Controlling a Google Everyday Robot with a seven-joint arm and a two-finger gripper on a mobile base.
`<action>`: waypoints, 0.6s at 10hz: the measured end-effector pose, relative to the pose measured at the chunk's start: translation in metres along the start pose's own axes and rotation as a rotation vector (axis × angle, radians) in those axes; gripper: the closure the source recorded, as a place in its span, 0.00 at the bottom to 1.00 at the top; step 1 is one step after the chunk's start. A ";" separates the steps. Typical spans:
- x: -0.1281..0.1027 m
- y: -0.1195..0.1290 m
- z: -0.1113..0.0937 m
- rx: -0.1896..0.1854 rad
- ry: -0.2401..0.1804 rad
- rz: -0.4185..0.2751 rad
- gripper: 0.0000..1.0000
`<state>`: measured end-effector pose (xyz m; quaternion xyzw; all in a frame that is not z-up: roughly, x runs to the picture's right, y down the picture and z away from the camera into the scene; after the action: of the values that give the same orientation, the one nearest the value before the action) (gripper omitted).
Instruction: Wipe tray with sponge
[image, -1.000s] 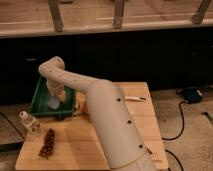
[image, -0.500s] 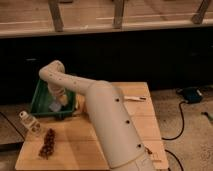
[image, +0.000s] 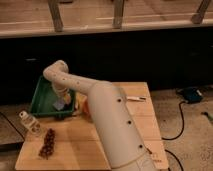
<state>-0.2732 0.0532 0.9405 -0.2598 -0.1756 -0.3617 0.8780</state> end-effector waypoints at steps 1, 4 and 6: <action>-0.004 -0.009 -0.001 0.018 -0.004 -0.006 1.00; -0.032 -0.026 -0.002 0.058 -0.052 -0.068 1.00; -0.050 -0.023 -0.002 0.063 -0.083 -0.098 1.00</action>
<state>-0.3238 0.0651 0.9216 -0.2381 -0.2355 -0.3876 0.8589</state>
